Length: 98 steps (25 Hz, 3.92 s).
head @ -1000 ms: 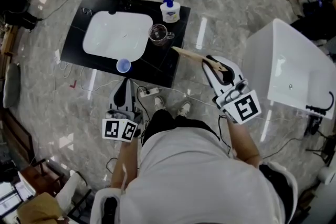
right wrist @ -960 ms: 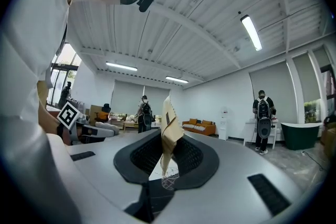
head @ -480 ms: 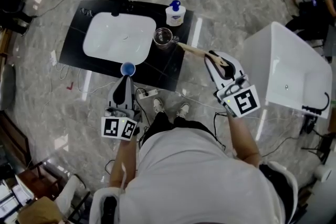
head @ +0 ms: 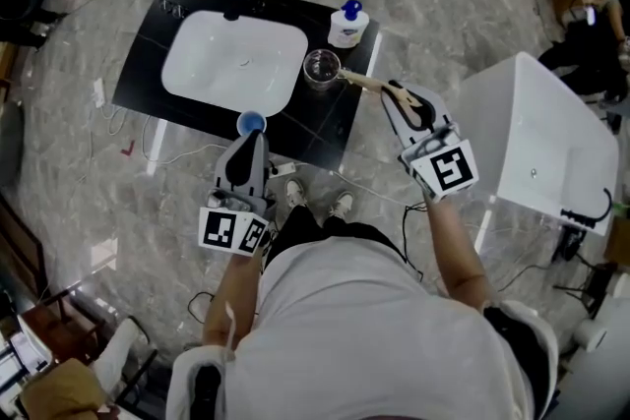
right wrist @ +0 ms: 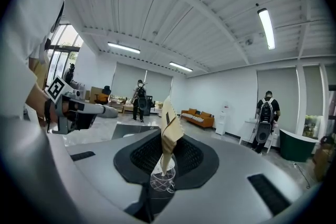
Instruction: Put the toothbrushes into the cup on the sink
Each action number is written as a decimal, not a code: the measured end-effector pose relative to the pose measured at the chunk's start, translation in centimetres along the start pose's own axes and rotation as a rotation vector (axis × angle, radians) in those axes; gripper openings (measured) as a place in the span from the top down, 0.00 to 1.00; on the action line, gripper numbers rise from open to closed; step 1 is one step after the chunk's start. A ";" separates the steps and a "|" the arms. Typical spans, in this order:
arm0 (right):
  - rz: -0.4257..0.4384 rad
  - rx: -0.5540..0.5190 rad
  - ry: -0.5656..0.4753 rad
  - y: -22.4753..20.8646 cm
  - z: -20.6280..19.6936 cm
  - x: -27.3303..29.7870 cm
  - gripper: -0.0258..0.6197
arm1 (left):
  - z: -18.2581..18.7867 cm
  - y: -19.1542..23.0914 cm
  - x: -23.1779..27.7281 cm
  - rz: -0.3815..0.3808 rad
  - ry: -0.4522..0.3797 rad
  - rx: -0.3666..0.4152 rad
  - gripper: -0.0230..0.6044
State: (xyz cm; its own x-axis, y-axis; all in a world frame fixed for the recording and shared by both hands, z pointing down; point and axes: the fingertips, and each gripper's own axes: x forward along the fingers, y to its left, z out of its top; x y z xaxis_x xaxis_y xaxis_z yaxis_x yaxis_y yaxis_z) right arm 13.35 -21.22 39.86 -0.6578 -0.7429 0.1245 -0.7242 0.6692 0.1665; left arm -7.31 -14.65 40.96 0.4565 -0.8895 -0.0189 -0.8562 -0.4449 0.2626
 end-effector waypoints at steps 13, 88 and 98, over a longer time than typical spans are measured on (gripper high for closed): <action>0.015 -0.028 0.048 0.3 -1.4 3.2 0.84 | -0.3 0.7 0.9 -0.023 0.008 -0.023 0.96; 0.035 0.023 0.252 1.0 -12.1 11.3 0.77 | -0.5 4.2 0.5 0.043 0.026 -0.048 0.96; 0.027 -0.010 0.240 0.7 -10.6 9.8 0.74 | -0.2 3.2 0.1 0.039 0.011 -0.049 0.96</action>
State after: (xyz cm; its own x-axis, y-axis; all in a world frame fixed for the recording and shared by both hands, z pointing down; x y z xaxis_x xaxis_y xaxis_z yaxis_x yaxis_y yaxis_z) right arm 8.56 -28.23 51.59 -0.6078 -0.7089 0.3577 -0.7044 0.6893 0.1693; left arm -9.95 -16.15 42.01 0.4257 -0.9048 0.0025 -0.8607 -0.4041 0.3096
